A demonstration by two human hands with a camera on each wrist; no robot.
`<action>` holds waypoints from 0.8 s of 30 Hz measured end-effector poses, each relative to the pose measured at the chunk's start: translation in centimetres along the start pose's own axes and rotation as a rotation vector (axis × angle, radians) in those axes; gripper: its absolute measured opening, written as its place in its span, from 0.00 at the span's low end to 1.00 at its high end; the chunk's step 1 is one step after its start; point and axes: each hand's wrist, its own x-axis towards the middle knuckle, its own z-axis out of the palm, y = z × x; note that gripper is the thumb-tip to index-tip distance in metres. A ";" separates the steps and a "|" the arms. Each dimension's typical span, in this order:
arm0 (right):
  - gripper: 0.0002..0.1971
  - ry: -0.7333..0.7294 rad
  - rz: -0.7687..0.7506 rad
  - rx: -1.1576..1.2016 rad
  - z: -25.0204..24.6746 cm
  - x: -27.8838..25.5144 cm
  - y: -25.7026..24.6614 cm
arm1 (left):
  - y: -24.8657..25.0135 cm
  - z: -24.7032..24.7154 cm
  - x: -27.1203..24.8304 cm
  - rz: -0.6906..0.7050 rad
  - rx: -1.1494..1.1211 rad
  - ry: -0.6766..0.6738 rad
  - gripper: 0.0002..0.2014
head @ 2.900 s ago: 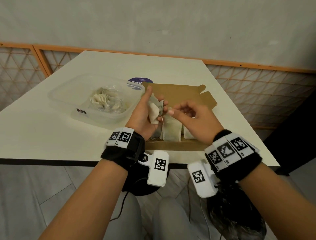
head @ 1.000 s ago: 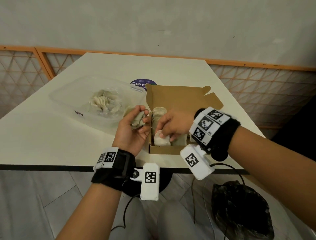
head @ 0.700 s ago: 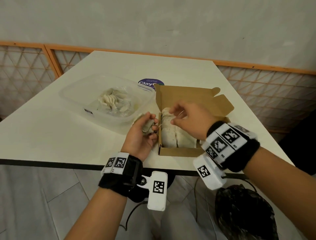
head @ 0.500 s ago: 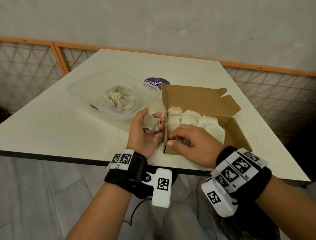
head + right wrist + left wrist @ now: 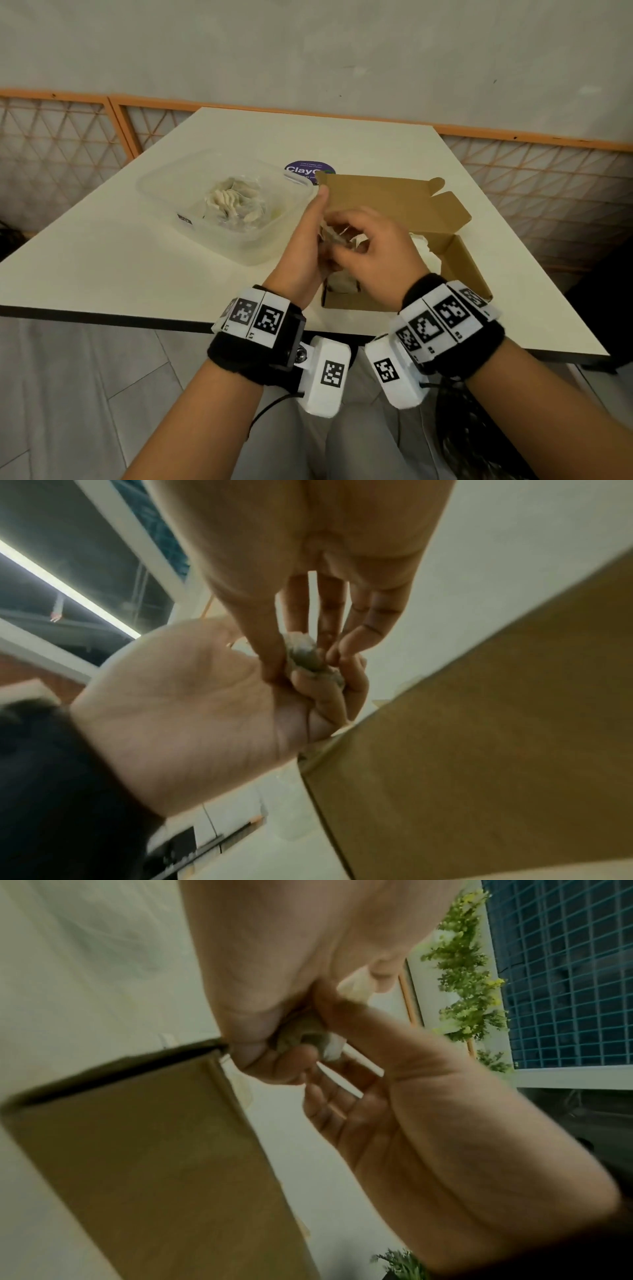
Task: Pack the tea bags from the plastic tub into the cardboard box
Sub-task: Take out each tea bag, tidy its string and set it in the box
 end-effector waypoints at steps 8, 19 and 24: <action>0.05 0.159 0.471 0.926 -2.7 -0.2 2.0 | -0.2 0.7 0.9 -0.094 -0.133 0.062 0.13; 0.04 0.220 0.504 0.966 -4.3 -0.7 4.5 | -2.3 2.0 2.1 0.053 0.246 0.162 0.02; 0.03 0.291 0.531 1.004 -4.6 -1.1 5.7 | -2.1 2.1 2.2 0.042 0.165 0.210 0.05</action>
